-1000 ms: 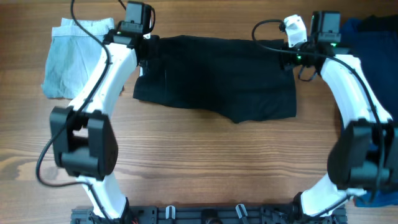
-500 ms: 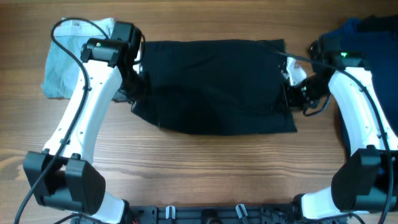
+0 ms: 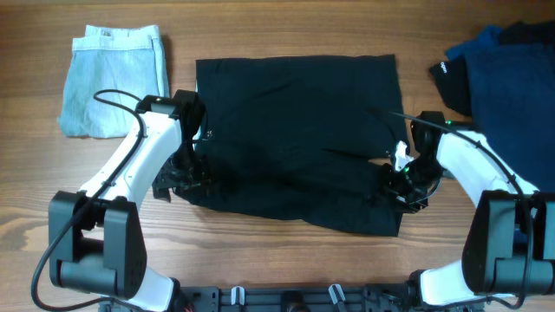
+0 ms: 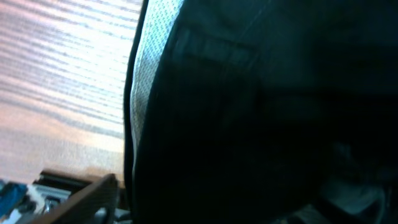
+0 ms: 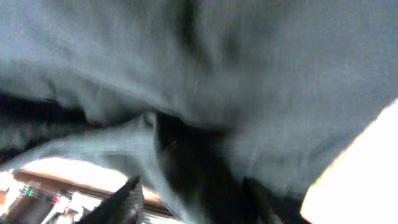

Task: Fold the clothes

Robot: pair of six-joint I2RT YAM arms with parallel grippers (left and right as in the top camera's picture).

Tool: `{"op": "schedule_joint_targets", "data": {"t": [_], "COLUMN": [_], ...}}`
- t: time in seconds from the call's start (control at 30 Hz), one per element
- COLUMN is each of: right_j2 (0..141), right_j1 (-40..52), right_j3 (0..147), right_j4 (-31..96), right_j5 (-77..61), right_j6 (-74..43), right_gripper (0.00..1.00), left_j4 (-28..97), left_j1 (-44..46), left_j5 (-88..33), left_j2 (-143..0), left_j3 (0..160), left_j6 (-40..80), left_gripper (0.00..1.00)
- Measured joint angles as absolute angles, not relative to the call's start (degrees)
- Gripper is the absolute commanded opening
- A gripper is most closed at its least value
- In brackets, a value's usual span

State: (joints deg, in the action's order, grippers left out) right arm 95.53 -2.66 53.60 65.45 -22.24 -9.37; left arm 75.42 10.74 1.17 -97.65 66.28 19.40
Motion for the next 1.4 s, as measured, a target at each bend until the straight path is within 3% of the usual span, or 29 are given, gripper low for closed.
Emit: {"op": "schedule_joint_targets", "data": {"t": [0.2,0.23,0.27,0.33,0.37,0.4,0.43,0.63,0.93,1.1,1.4], "right_j2": [95.4,95.3,95.1,94.9,94.9,94.9,94.8,94.7,99.8,101.7,105.7], "right_j1": [-2.7,-2.7,-2.7,-2.7,-2.7,-2.7,-2.7,-2.7,-2.7,-2.7,-2.7], "right_j3": [71.9,73.6,74.8,74.9,74.9,74.8,73.4,69.2,63.9,58.0,58.2], "right_j4": [76.1,76.9,77.2,76.8,76.5,75.7,70.8,60.0,54.3,50.2,41.2], "right_j5": [-22.2,-22.3,-22.2,-21.7,-21.3,-20.9,-20.0,-18.6,-17.9,-17.9,-20.1], "right_j6": [-8.5,-8.3,-8.3,-8.3,-8.1,-7.9,-7.9,-7.4,-5.9,-6.0,-6.2], "right_gripper": [0.59,0.59,0.58,0.49,0.43,0.29,0.08,0.04,0.04,0.04,0.04], "left_j4": [82.7,82.9,82.3,79.8,79.3,78.2,75.6,54.9,60.6,60.8,51.7], "left_j1": [10.3,10.2,10.1,10.1,10.1,10.1,10.1,10.1,10.0,10.0,9.9], "left_j5": [1.9,1.9,1.9,1.8,1.7,1.5,1.0,-4.5,-5.9,-5.5,-4.4], "left_j2": [-97.4,-97.1,-96.7,-96.1,-96.1,-96.1,-96.0,-97.7,-113.2,-113.4,-115.8], "left_j3": [85.5,88.7,91.8,93.0,93.0,92.6,90.4,77.1,76.1,76.1,76.2], "left_j6": [19.4,19.5,19.7,20.0,19.9,19.8,20.1,18.9,17.8,17.8,17.9], "left_gripper": [0.74,0.57,0.33,0.12,0.09,0.07,0.04,0.04,0.04,0.04,0.04]}}
